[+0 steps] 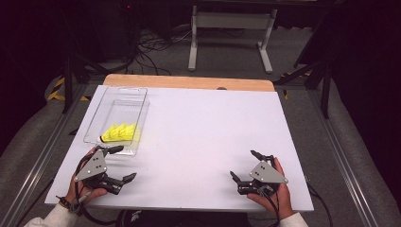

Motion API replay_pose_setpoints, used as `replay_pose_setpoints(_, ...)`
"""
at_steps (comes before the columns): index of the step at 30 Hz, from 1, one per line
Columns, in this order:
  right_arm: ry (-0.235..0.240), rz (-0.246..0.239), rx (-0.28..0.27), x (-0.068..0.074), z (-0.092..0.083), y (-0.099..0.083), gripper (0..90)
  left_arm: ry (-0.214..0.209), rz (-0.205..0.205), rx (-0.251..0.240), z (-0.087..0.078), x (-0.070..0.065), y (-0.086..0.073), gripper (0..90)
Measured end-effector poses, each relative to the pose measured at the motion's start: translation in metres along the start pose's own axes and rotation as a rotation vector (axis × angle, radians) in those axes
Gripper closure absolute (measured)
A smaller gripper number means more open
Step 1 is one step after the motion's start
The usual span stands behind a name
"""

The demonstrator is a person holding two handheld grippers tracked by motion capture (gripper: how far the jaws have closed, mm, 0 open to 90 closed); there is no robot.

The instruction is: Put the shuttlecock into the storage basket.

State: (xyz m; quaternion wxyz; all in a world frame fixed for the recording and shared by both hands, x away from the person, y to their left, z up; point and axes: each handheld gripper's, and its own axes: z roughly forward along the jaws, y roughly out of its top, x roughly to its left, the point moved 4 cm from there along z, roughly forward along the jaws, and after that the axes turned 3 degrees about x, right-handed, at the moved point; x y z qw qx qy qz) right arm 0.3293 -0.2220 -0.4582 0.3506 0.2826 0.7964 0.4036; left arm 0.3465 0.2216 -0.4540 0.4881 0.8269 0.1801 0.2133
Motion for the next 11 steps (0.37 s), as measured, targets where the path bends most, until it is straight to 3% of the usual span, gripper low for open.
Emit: replay_pose_setpoints(11,0.003,0.008,-0.001,-0.0037,0.0063,0.0005,6.0,0.018,-0.016,0.004,0.0000,0.0026,-0.0012,3.9)
